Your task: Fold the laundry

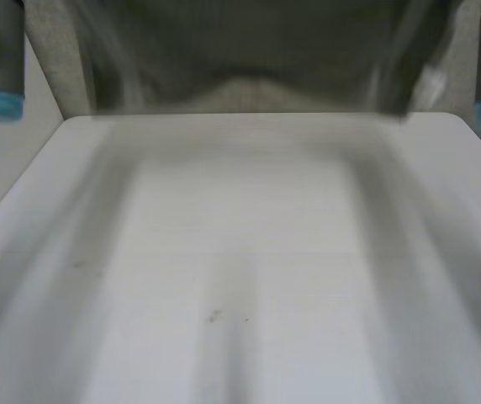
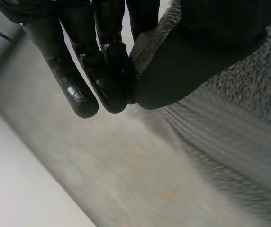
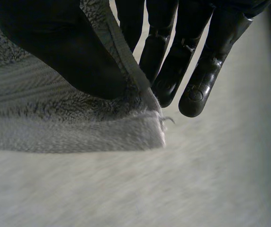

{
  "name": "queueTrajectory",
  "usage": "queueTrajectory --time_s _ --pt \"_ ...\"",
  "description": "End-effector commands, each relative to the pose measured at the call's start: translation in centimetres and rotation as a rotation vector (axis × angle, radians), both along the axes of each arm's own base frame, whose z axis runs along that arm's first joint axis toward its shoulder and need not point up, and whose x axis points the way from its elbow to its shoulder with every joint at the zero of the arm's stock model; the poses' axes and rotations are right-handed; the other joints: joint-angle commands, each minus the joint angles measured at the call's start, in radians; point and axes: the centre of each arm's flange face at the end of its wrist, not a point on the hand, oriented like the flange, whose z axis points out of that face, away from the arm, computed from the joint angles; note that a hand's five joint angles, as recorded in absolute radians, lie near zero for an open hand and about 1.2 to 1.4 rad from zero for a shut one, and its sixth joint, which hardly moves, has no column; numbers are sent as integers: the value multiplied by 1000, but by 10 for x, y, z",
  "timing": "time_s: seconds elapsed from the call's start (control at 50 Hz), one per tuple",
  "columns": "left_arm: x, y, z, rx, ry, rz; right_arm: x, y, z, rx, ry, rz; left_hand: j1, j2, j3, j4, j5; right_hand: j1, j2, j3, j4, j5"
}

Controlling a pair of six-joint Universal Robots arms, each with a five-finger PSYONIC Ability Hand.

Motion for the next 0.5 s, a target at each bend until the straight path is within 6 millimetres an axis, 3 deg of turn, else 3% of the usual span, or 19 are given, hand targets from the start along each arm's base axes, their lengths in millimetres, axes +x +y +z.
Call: queueTrajectory --time_s 0.02,0.04,0.08,0.1,0.14,0.16,0.18,0.2,0.22,0.24,0.26,0.3,0.32,0.34,0.36,0.38,0.4,0.42,0.5 --pt "8 10 -39 131 -4 -4 1 9 -24 27 60 51 192 178 179 178 180 443 216 208 203 220" --pt "8 10 -39 132 -4 -4 1 9 -24 27 60 51 192 178 179 178 180 443 216 208 203 220" --pt "9 10 -77 239 -44 2 3 8 -51 99 97 74 192 178 179 178 180 443 216 208 203 220" --pt "9 10 -77 240 -44 2 3 8 -51 99 97 74 192 178 179 178 180 443 216 208 203 220" --pt "15 11 -118 348 -81 13 5 9 -79 177 128 121 192 178 179 178 180 443 216 208 203 220" --pt "15 11 -118 349 -81 13 5 9 -79 178 128 121 192 178 179 178 180 443 216 208 203 220" --pt "21 10 -137 397 -95 26 7 10 -98 236 147 155 192 178 179 178 180 443 216 208 203 220" --pt "21 10 -137 397 -95 26 8 12 -116 294 161 192 192 178 179 178 180 443 216 208 203 220" --pt "26 10 -156 441 -108 37 8 12 -117 294 161 192 192 178 179 178 180 443 216 208 203 220" --pt "27 11 -176 482 -120 40 9 15 -137 358 174 228 192 178 179 178 180 443 216 208 203 220" --pt "27 11 -176 482 -120 40 9 15 -137 359 174 228 192 178 179 178 180 443 216 208 203 220" --pt "26 13 -228 583 -160 40 9 17 -187 504 201 296 192 178 179 178 180 443 216 208 203 220" --pt "26 13 -228 584 -160 40 9 17 -187 505 201 297 192 178 179 178 180 443 216 208 203 220" --pt "26 15 -250 632 -179 40 9 18 -212 578 209 318 192 178 179 178 180 443 216 208 203 220" --pt "26 15 -251 633 -179 40 10 22 -234 644 222 333 192 178 179 178 180 443 216 208 203 220" --pt "28 18 -270 679 -195 43 10 22 -234 645 222 333 192 178 179 178 180 443 216 208 203 220" --pt "29 22 -287 723 -210 44 8 26 -252 698 236 331 192 178 179 178 180 443 216 208 203 220" --pt "29 22 -287 724 -211 44 8 26 -252 699 236 331 192 178 179 178 180 443 216 208 203 220" --pt "36 37 -314 819 -240 50 2 44 -286 845 278 326 192 178 179 178 180 443 216 208 203 220"
